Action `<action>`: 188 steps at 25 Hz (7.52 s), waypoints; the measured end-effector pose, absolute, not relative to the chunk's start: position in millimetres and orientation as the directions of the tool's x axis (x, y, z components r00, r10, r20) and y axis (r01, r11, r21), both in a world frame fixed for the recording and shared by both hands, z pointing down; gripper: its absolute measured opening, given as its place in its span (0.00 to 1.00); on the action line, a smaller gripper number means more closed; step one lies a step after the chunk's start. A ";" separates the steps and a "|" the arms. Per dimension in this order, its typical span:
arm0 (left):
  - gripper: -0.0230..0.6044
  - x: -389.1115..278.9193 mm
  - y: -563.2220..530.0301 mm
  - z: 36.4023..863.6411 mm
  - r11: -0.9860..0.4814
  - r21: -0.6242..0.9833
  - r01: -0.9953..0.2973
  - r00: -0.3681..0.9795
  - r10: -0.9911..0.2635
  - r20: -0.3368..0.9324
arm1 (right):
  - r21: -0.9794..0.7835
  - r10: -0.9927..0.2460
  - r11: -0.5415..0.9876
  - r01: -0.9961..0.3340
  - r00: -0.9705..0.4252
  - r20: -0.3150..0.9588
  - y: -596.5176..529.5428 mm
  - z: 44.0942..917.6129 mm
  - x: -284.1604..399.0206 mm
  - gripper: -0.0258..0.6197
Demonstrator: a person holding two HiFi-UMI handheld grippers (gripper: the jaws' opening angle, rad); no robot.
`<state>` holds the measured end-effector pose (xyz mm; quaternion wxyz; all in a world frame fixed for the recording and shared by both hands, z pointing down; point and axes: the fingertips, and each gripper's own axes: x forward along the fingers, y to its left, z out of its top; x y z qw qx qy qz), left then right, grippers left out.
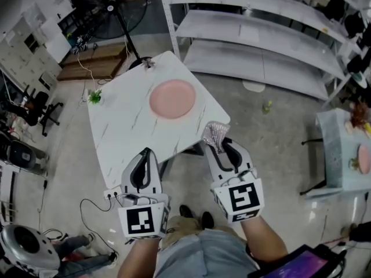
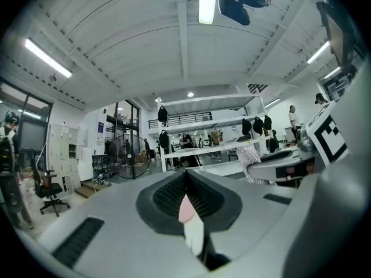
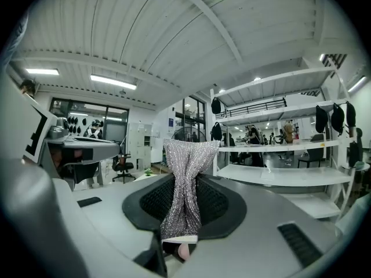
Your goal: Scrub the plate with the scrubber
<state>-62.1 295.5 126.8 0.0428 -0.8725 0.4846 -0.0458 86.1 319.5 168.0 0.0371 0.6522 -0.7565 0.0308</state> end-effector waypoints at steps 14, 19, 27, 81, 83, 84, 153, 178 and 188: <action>0.05 -58.2 167.7 166.4 -0.495 -0.067 -0.866 0.490 -0.868 0.077 | 0.029 -0.973 0.169 -0.985 -0.162 0.165 195.0 197.1 102.2 0.22; 0.05 -50.2 103.5 179.0 -0.507 -0.055 -0.860 0.498 -0.858 0.129 | 0.018 -0.965 0.168 -0.986 -0.160 0.209 127.3 207.7 109.6 0.22; 0.05 -63.6 15.0 167.9 -0.489 -0.055 -0.871 0.482 -0.870 0.106 | 0.051 -0.964 0.193 -0.980 -0.180 0.196 34.1 192.1 98.7 0.22; 0.11 -66.7 -75.4 416.4 -0.290 0.134 -0.948 0.314 -0.765 0.562 | -0.041 -0.504 0.590 -0.807 -0.407 0.762 -100.7 439.0 58.7 0.36; 0.11 -67.0 -74.7 419.2 -0.293 0.133 -0.947 0.315 -0.761 0.567 | -0.058 -0.503 0.592 -0.804 -0.425 0.752 -100.1 436.8 56.8 0.39; 0.11 -66.6 -74.5 419.7 -0.296 0.133 -0.946 0.317 -0.760 0.568 | -0.055 -0.514 0.589 -0.807 -0.426 0.744 -100.7 434.2 57.0 0.39; 0.07 -59.6 -103.7 454.2 -0.343 0.336 -0.877 0.478 -0.569 0.669 | 0.213 -0.176 0.974 0.076 -0.340 0.924 10.9 461.1 -32.7 0.17; 0.07 -59.5 -101.3 455.2 -0.397 0.252 -0.882 0.450 -0.554 0.701 | -0.085 0.078 0.994 -0.066 -0.106 0.991 45.1 463.9 51.2 0.17; 0.08 -58.6 -101.4 454.3 -0.403 0.241 -0.883 0.445 -0.554 0.703 | 0.028 -0.038 0.962 -0.272 -0.032 0.999 3.4 463.8 79.3 0.17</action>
